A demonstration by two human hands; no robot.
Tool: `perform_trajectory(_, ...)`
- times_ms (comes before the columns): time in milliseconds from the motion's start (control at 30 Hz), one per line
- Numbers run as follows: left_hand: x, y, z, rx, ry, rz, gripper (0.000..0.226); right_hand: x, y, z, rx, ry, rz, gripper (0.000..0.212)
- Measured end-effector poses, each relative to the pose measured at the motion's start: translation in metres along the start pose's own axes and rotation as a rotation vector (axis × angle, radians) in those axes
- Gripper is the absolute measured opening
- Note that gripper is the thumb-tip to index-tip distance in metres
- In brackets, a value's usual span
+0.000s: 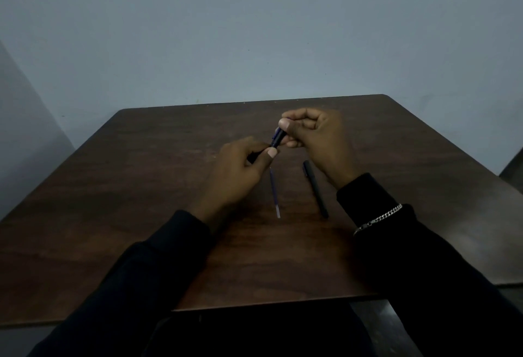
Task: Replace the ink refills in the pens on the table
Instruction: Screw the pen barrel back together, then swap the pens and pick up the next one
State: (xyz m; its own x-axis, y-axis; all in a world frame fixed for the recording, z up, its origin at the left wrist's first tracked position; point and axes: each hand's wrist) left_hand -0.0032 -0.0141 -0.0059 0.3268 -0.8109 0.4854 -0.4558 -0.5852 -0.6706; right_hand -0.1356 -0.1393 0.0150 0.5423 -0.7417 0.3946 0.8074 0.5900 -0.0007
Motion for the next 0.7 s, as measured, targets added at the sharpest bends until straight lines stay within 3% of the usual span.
perform_trajectory(267, 0.03, 0.011, -0.042, -0.115, -0.204, 0.188, 0.04, 0.0, -0.03, 0.008, -0.02, 0.126, -0.021, 0.036)
perform_trajectory(567, 0.051, 0.073, -0.083, -0.251, -0.519, 0.419, 0.008, -0.011, -0.079, 0.008, -0.359, 0.481, -0.007, 0.008)
perform_trajectory(700, 0.055, 0.091, -0.088, -0.186, -0.589, 0.433, 0.013, -0.013, -0.08, 0.009, -0.42, 0.565, -0.004, 0.017)
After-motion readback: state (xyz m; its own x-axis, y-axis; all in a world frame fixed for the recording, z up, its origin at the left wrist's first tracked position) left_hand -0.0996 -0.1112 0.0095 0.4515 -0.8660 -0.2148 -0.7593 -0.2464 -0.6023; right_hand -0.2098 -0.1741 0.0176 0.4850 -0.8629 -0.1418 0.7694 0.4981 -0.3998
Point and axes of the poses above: each hand's wrist, its own x-axis towards the middle knuckle, its own y-axis out of the palm, z = x × y, and after that the axes turned 4 degrees about x, right-handed
